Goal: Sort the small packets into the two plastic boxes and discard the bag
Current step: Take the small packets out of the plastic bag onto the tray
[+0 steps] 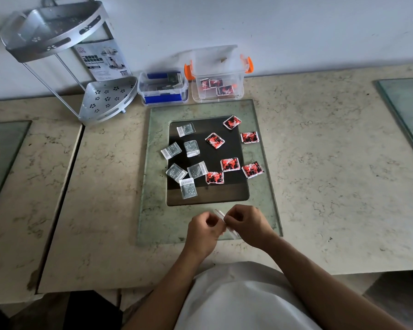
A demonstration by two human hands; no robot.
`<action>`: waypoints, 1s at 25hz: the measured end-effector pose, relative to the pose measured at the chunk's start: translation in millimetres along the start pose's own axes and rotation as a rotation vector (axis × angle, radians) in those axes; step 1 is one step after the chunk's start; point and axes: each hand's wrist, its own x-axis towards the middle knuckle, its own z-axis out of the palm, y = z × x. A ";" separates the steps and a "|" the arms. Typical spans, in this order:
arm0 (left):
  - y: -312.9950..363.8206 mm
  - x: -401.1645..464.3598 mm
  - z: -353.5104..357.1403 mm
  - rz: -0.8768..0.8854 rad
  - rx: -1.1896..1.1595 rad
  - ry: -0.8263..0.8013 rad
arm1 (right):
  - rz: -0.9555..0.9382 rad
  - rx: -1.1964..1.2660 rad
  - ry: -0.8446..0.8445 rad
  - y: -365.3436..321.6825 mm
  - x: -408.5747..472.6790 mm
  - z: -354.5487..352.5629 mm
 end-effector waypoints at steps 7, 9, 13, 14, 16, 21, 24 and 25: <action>4.4 -6.1 2.0 -0.003 0.104 0.027 | 0.065 0.013 0.155 -2.2 2.9 -0.7; 4.0 -5.8 -1.4 0.019 0.179 0.074 | 0.049 -0.019 0.214 -1.4 2.5 -5.6; 2.3 -2.1 -5.4 0.257 0.511 0.176 | 0.008 -0.092 0.241 -0.5 0.5 -6.2; 4.5 -1.6 -4.7 0.288 0.547 0.197 | 0.000 -0.094 0.246 -0.2 1.4 -6.6; 10.6 -2.1 -3.5 0.245 0.468 0.220 | -0.021 -0.091 0.243 -0.5 2.3 -8.1; 18.9 -9.0 1.2 -0.002 0.233 0.090 | -0.040 0.022 0.153 -5.2 -1.8 -6.7; 15.8 -7.9 2.3 -0.046 0.260 0.108 | -0.084 0.006 0.130 -6.8 -3.1 -4.9; 14.2 -5.5 0.9 -0.061 0.251 0.142 | -0.088 0.005 0.141 -6.2 -2.7 -5.6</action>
